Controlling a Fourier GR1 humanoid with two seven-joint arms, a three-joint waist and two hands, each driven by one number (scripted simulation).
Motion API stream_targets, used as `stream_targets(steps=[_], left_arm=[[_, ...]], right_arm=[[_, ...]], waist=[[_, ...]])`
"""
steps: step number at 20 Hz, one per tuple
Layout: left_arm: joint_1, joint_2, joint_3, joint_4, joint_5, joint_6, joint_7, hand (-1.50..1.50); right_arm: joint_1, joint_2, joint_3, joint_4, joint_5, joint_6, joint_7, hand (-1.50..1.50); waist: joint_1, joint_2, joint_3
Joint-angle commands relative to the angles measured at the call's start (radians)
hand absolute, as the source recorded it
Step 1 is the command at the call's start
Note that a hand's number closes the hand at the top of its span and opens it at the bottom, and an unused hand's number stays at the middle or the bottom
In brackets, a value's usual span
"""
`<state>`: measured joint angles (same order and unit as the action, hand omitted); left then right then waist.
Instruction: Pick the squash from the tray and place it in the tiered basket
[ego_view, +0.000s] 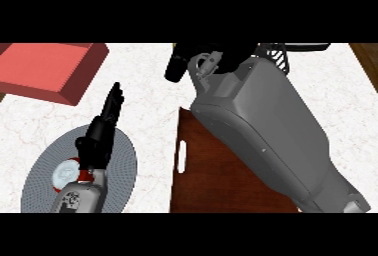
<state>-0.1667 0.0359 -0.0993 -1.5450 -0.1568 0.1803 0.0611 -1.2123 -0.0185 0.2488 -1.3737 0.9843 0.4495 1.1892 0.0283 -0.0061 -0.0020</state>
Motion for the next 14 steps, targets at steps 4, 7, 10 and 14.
stream_targets(steps=[4,7,10,14], left_arm=[[0.008,-0.011,0.013,0.073,-0.002,0.009,-0.084,0.00],[0.018,0.006,0.013,0.038,0.002,-0.007,-0.061,0.00],[-0.033,0.045,0.062,0.048,0.037,-0.042,-0.023,0.00],[-0.002,0.003,0.018,0.007,0.002,-0.002,-0.008,0.00]], right_arm=[[-0.126,0.018,-0.091,0.161,0.012,-0.039,0.142,1.50],[-0.137,0.018,-0.125,0.231,0.071,-0.112,0.103,1.50],[-0.189,-0.016,-0.163,0.326,0.112,-0.068,0.054,1.50],[-0.136,-0.025,-0.169,0.388,0.169,-0.136,-0.027,1.50]], waist=[[-0.012,0.009,0.000],[-0.009,0.009,0.001],[-0.012,0.010,0.000],[-0.013,0.009,0.001]])
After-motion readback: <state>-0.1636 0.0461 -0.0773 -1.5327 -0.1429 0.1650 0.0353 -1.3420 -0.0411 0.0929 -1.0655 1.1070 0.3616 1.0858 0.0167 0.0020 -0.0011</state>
